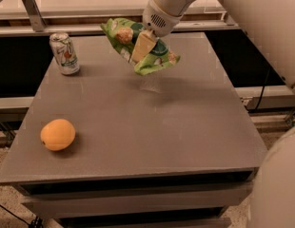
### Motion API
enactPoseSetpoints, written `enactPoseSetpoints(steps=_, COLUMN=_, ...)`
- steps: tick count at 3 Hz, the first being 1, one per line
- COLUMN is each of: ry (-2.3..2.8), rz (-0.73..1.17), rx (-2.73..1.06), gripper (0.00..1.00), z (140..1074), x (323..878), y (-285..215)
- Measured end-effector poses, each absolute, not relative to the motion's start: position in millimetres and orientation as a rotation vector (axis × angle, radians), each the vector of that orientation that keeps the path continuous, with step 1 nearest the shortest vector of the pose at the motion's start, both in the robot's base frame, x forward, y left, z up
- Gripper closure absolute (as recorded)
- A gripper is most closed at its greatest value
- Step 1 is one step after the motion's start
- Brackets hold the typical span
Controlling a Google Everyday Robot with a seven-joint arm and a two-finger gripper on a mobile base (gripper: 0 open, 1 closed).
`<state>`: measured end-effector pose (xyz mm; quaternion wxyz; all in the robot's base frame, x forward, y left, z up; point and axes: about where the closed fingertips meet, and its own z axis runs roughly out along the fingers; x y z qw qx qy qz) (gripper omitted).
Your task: Move green rice chip bag near 7up can
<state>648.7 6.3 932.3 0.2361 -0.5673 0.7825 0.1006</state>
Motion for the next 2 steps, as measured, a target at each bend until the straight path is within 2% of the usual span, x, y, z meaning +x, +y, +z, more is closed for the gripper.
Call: enactPoseSetpoints(steps=2, ry=2.095, rz=0.306, rx=-1.616, gripper=1.00, z=909, x=662, y=39)
